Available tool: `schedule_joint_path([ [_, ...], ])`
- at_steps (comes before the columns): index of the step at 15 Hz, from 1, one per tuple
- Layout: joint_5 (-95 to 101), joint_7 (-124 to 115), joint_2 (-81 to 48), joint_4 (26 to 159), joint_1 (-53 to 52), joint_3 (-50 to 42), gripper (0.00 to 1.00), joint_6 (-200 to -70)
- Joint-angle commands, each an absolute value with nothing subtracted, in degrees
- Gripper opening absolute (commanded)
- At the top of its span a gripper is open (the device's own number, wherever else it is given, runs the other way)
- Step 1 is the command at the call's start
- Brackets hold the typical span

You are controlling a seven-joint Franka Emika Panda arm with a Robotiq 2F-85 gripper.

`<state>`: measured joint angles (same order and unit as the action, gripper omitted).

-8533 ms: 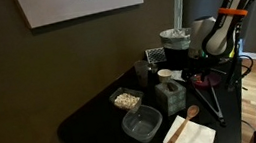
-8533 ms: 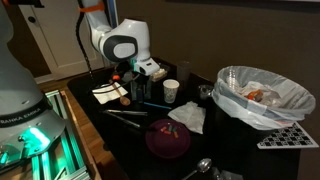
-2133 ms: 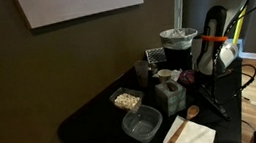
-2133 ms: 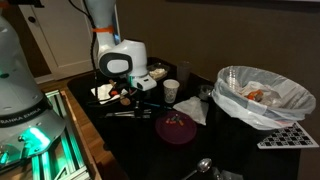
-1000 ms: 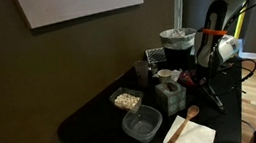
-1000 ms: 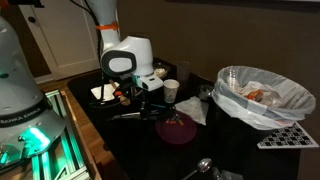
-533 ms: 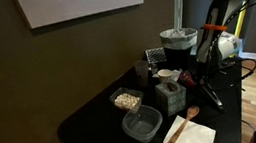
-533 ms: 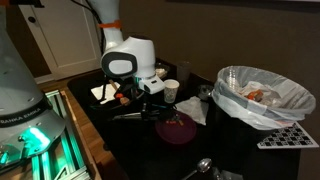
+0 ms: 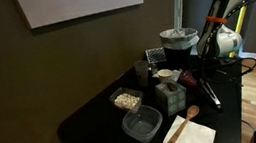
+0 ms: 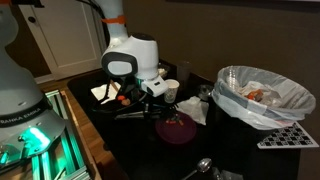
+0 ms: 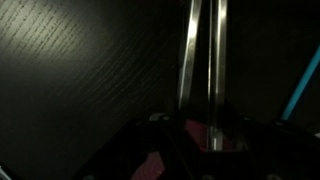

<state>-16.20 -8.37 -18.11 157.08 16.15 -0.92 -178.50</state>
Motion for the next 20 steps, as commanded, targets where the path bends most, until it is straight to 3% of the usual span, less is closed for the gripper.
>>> schedule_joint_path([
  [1, -19.6, -2.8, -16.7, 157.5, 25.5, 6.8, 0.16, -176.7],
  [2, -20.2, -1.8, -16.9, 157.5, 27.8, 8.8, 0.07, -176.7],
  [3, -20.6, -0.8, -16.9, 157.3, 29.7, 10.2, 0.06, -176.3],
  [10, -23.4, 6.2, -15.4, 157.7, 43.6, 19.7, 0.07, -169.6],
  [15, -18.7, 4.3, -13.1, 157.3, 42.7, 15.9, 0.07, -160.8],
  [20, -17.1, 3.8, -14.1, 153.6, 28.4, 2.6, 0.07, -156.4],
])
